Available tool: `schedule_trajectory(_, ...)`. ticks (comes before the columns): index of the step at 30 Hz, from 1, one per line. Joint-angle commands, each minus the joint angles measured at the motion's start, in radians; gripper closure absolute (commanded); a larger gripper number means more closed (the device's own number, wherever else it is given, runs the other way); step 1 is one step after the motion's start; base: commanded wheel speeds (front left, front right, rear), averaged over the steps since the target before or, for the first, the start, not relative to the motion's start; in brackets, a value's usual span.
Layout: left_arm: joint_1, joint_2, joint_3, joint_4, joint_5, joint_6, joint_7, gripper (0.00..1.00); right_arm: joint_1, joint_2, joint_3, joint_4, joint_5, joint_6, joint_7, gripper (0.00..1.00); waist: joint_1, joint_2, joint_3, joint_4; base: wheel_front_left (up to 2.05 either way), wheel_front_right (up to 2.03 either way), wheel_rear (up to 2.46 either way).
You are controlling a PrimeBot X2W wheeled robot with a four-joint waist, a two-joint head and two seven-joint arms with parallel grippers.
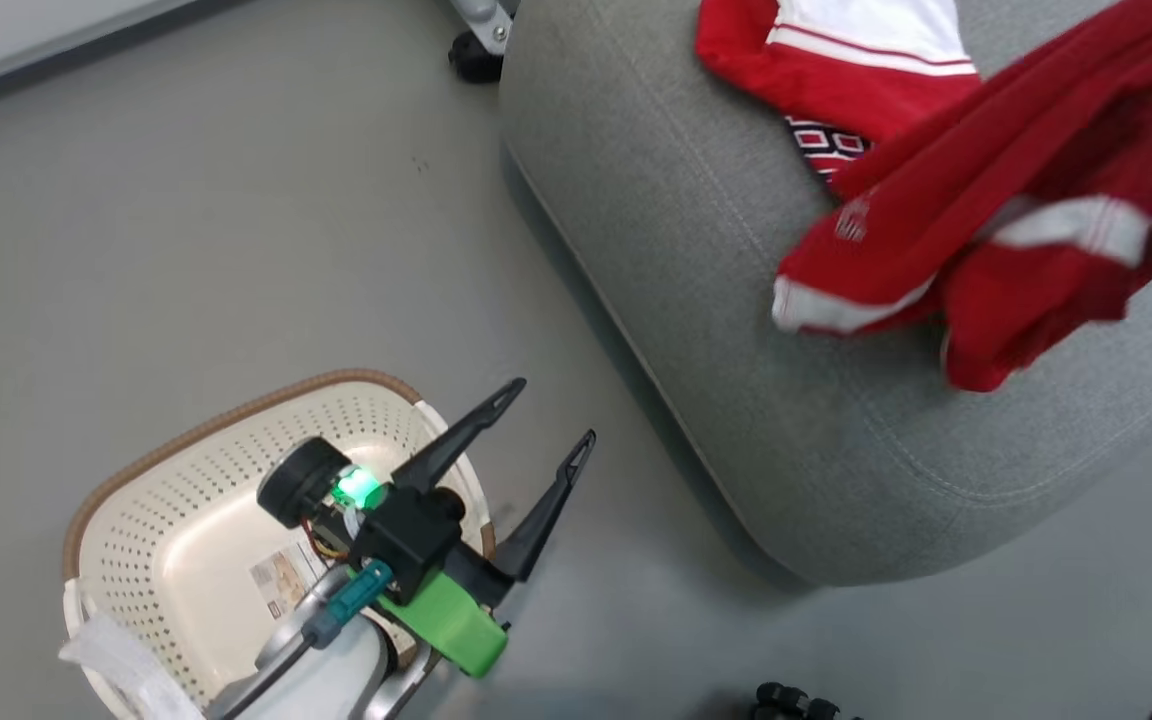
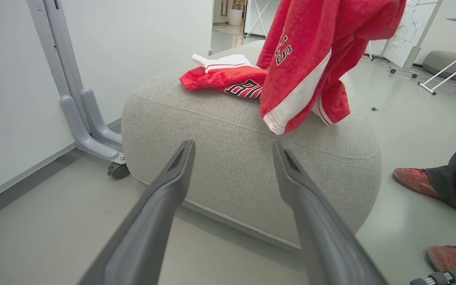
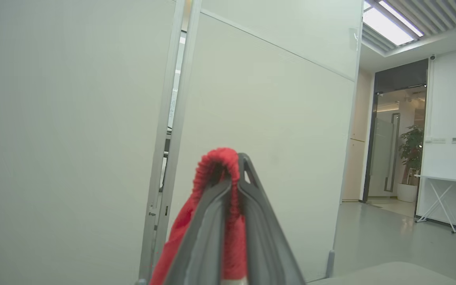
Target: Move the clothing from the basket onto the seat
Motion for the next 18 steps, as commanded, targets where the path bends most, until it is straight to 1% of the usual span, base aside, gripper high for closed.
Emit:
schedule_trajectory(1, -0.035, 0.02, 0.001, -0.007, -0.014, -0.001, 0.001, 0.0, -0.082, -0.024, -0.016, 0.022, 0.009, -0.001, -0.002, 1.0, -0.0001, -0.0001, 0.147, 0.082, 0.0, 0.0, 0.0)
schedule_trajectory(5, -0.099, 0.053, -0.022, -0.032, -0.021, -0.001, 0.001, 0.0, -0.313, -0.129, -0.072, 0.117, -0.001, -0.001, -0.002, 1.0, -0.0001, -0.0001, 0.24, 0.122, 0.0, 0.0, 0.0)
schedule_trajectory(7, -0.127, 0.064, -0.031, -0.039, -0.026, -0.001, 0.001, 0.0, -0.4, -0.175, -0.091, 0.171, -0.018, -0.001, -0.002, 1.0, -0.0001, -0.0001, 0.27, 0.14, 0.0, 0.0, 0.0)
schedule_trajectory(10, -0.16, 0.057, -0.036, -0.049, -0.034, -0.001, 0.001, 0.0, -0.474, -0.23, -0.108, 0.255, -0.046, -0.001, -0.001, 1.0, -0.0001, -0.0001, 0.298, 0.162, 0.0, 0.0, 0.0)
schedule_trajectory(13, -0.177, 0.044, -0.036, -0.056, -0.037, -0.001, 0.001, 0.0, -0.453, -0.25, -0.112, 0.332, -0.069, -0.001, -0.001, 1.0, -0.0001, -0.0001, 0.309, 0.177, 0.0, 0.0, 0.0)
schedule_trajectory(16, -0.172, 0.034, -0.032, -0.058, -0.042, -0.001, 0.001, 0.0, -0.379, -0.231, -0.144, 0.389, -0.083, -0.001, -0.001, 1.0, -0.0001, -0.0001, 0.308, 0.181, 0.0, 0.0, 0.0)
schedule_trajectory(18, -0.155, 0.026, -0.029, -0.056, -0.045, -0.001, 0.001, 0.0, -0.311, -0.209, -0.185, 0.413, -0.092, -0.001, -0.002, 1.0, -0.0001, -0.0001, 0.298, 0.179, 0.0, 0.0, 0.0)
